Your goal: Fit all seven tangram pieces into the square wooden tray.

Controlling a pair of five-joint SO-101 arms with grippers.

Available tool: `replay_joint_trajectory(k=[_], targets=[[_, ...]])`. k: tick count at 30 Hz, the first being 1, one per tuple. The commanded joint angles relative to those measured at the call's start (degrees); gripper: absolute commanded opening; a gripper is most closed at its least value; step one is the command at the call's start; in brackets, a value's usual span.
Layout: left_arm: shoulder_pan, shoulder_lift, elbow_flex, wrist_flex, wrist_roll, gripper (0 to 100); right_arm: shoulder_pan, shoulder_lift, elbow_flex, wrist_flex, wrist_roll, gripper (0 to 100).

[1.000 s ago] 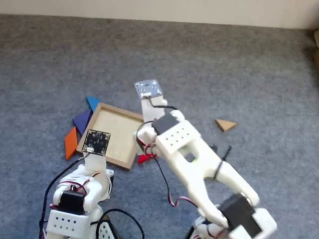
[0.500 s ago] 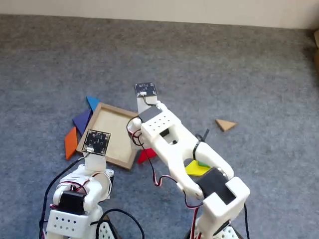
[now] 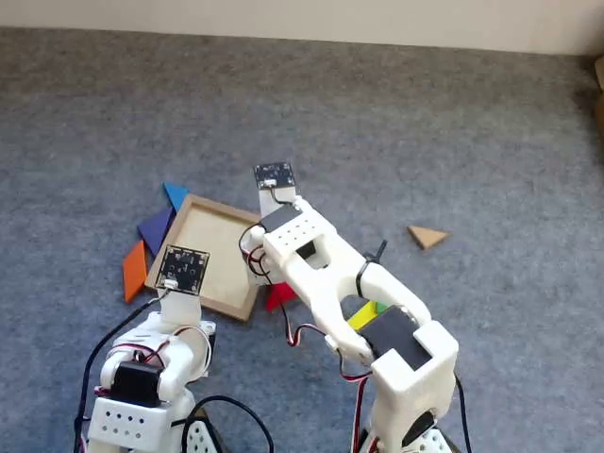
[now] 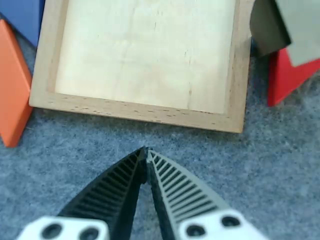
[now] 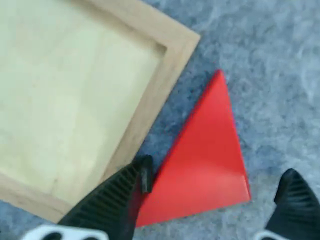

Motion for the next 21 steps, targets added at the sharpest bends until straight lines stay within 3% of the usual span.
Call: replay_joint_trajectory(k=[1, 16, 21], targets=[[-0.6, -2.5, 1.1, 0.4, -0.4, 1, 1.1, -0.9, -2.6, -1.1, -0.7, 37.2], [-0.6, -2.5, 1.1, 0.4, -0.4, 1, 1.1, -0.8, -2.3, 2.6, -6.3, 36.7], [-0.6, -2.5, 1.1, 0.4, -0.4, 1, 1.1, 0.5, 0.0, 2.2, -6.1, 25.5]])
